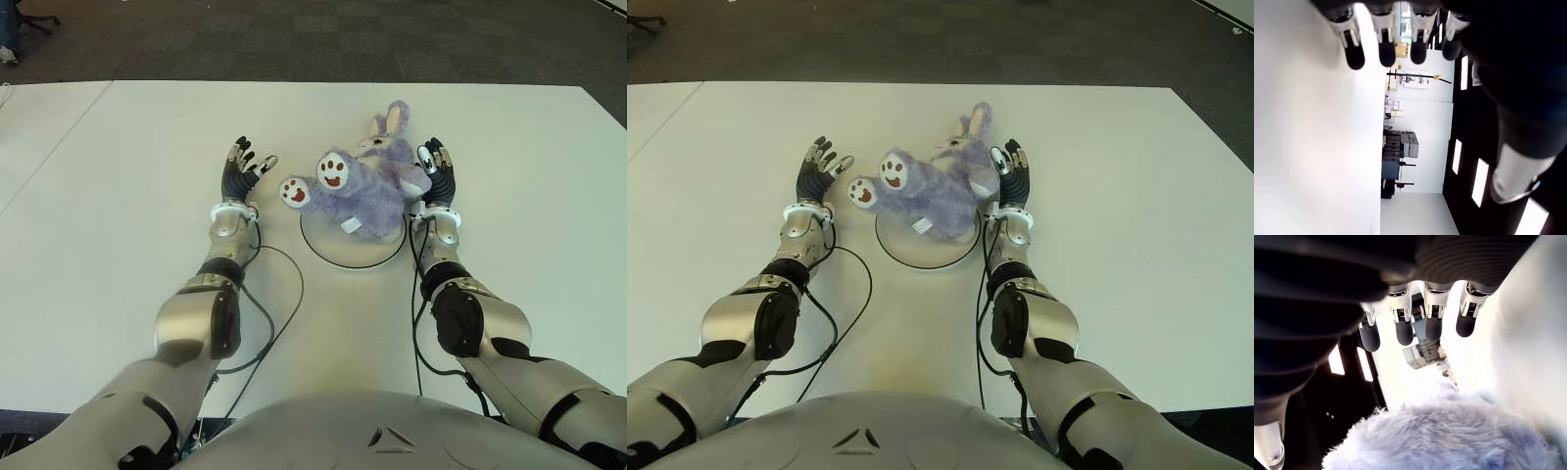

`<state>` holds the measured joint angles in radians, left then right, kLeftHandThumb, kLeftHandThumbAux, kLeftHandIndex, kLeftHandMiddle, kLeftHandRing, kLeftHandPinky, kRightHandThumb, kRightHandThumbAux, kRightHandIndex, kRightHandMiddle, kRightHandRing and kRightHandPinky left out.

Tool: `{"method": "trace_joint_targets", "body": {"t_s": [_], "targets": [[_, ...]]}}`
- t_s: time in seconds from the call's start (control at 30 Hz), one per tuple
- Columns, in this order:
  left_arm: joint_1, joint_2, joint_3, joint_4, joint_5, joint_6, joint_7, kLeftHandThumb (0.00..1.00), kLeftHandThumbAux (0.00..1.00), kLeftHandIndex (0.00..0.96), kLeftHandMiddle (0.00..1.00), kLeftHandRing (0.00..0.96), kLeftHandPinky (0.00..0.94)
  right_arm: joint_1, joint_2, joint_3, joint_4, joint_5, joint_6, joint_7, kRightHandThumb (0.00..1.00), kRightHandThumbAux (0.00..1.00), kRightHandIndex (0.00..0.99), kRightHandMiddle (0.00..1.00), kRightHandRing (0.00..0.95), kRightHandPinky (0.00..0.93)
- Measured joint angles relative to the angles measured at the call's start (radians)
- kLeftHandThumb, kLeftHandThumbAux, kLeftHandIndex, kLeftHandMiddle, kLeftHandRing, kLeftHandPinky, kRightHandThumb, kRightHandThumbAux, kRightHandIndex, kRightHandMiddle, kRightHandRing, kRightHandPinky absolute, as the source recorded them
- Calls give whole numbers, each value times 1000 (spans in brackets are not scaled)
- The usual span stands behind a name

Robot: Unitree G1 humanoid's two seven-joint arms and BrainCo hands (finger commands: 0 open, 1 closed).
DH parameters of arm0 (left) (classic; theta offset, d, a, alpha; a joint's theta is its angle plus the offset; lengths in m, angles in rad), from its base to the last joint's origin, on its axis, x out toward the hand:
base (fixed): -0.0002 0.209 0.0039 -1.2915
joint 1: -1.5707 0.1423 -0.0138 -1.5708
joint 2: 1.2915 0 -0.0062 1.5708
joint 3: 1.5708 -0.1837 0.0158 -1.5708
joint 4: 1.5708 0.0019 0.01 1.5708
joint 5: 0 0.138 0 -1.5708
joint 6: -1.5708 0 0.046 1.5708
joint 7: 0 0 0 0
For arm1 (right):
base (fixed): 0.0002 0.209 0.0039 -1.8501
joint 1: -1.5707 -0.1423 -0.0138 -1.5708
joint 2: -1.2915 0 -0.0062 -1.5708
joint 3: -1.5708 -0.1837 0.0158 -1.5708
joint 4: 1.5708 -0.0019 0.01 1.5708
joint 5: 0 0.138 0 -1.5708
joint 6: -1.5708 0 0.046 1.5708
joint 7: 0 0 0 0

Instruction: Put the doll into the plate.

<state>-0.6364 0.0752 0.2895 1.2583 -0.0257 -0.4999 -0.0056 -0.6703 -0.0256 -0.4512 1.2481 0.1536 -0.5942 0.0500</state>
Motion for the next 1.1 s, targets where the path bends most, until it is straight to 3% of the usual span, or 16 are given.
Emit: {"method": "trace_joint_targets", "body": {"t_s": [1.1], "targets": [[1, 10, -34, 0, 20, 7, 19, 0, 734, 41, 103, 106, 128, -12, 2, 6, -1, -7, 51, -44, 0, 719, 149, 125, 85, 57]]}}
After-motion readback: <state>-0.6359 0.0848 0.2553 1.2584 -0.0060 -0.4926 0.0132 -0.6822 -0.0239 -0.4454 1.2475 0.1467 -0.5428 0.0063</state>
